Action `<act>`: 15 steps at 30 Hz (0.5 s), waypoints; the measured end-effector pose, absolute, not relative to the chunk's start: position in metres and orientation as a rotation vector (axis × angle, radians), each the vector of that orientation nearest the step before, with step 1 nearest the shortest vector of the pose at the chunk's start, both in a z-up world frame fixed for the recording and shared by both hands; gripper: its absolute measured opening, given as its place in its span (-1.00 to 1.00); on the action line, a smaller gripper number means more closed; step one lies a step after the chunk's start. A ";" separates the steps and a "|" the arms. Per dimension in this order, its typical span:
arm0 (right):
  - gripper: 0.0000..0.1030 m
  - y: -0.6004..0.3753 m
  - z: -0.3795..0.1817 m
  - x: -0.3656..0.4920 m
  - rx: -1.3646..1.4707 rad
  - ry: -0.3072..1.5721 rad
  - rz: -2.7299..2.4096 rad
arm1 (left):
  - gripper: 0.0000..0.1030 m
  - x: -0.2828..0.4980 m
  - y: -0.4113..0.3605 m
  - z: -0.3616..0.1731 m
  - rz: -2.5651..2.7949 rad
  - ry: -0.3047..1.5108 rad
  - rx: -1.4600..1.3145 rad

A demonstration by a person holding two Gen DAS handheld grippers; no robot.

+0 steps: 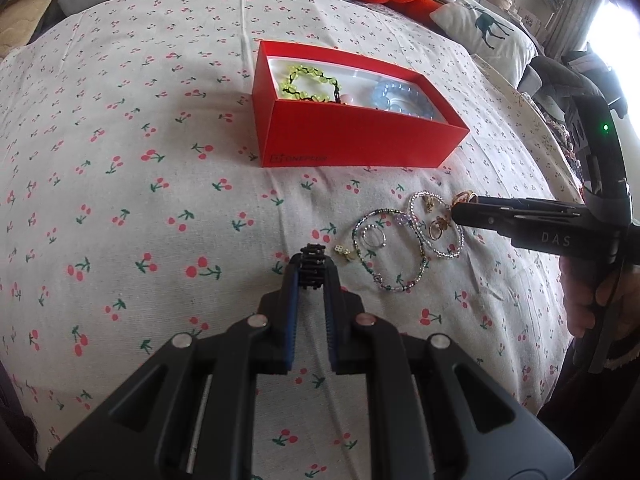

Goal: Organize jewelry
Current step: 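Grasp the black hair clip with the left gripper, then grasp the gold ring with the right gripper while the left holds the hair clip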

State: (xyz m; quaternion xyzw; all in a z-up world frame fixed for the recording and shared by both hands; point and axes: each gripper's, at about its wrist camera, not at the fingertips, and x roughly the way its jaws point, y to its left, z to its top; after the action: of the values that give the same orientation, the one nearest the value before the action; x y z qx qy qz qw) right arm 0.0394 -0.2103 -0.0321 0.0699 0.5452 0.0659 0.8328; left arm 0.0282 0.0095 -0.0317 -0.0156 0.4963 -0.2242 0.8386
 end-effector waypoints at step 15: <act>-0.55 -0.210 -0.029 0.039 0.128 1.160 0.139 | -0.74 0.027 0.012 -0.025 -0.459 1.044 -0.044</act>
State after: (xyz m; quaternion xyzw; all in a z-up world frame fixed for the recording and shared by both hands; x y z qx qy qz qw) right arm 0.0389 -0.2104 -0.0286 0.0603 0.5470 0.0656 0.8324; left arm 0.0271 0.0122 -0.0251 -0.0207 0.4943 -0.2174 0.8414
